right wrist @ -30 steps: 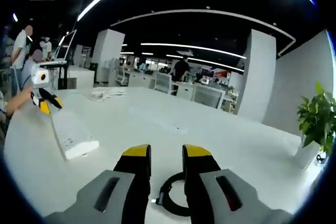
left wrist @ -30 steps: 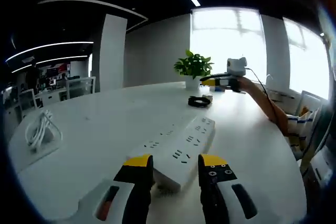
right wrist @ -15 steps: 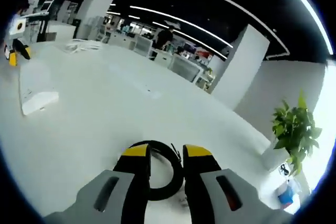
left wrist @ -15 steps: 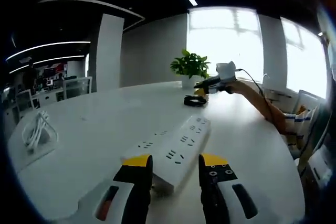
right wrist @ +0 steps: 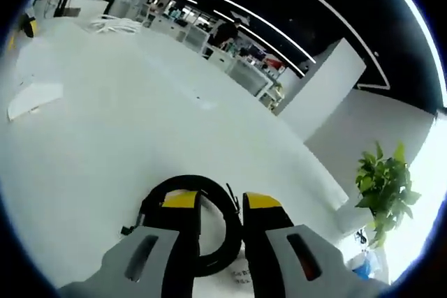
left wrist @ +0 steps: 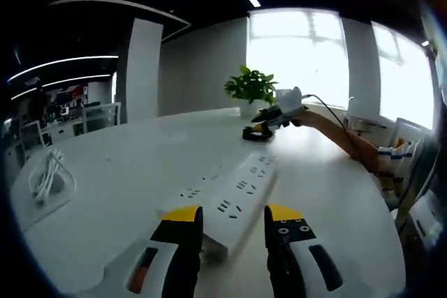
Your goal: Straighten the power strip on the desk, plug the charger into it
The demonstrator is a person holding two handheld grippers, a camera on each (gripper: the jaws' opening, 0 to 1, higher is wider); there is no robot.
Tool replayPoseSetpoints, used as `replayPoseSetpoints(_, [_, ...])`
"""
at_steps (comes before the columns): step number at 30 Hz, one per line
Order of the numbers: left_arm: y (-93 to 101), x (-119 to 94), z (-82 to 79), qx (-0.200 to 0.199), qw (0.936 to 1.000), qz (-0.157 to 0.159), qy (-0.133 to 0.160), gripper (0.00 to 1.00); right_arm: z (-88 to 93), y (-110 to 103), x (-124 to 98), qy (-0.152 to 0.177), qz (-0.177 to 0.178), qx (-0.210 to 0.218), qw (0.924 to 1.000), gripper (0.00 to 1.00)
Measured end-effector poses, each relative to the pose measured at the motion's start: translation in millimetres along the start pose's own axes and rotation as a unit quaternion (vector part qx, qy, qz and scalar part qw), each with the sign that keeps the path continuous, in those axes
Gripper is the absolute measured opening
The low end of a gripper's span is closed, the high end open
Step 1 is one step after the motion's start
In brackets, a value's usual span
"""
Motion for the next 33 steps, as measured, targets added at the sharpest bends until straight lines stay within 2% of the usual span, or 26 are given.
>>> replayPoseSetpoints(4, [3.4,-1,-0.5,0.007,1.0000,0.005,0.002,0.36,-3.7,5,6,-0.001,-0.017,0.006,0.9998,0.23])
replayPoseSetpoints(10, [4.5,-3,1.1,0.011,0.9999,0.004,0.001,0.36,-3.4,9,13,-0.031,-0.058,-0.017,0.9977,0.22])
replayPoseSetpoints(16, [6.9,-6,-1.1,0.019,0.9998,0.006,0.004,0.37,-4.2,20,21,-0.040,-0.095,-0.014,0.9946,0.22])
replayPoseSetpoints(26, [8.6,-10,-4.6,0.031,0.9995,0.004,0.008,0.37,-10.7,23,28,-0.067,-0.151,-0.057,0.9847,0.18])
replayPoseSetpoints(28, [8.9,-11,-5.6,0.032,0.9994,0.004,0.009,0.37,-7.6,21,29,-0.076,-0.172,-0.059,0.9804,0.18])
replayPoseSetpoints(33, [10.5,-11,-6.1,0.036,0.9993,0.005,0.010,0.37,-7.7,22,35,-0.068,-0.176,-0.045,0.9809,0.18])
Point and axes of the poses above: the point that each gripper's makers call its tool centre point, and the gripper's own axes: x roughly forward along the fingers, y roughly to its right, z roughly out of its underside, the point moved 8 cm from there along -x, roughly backward along the fingers, and after that the axes turned 9 degrees about -x, right-handed, at the moved point
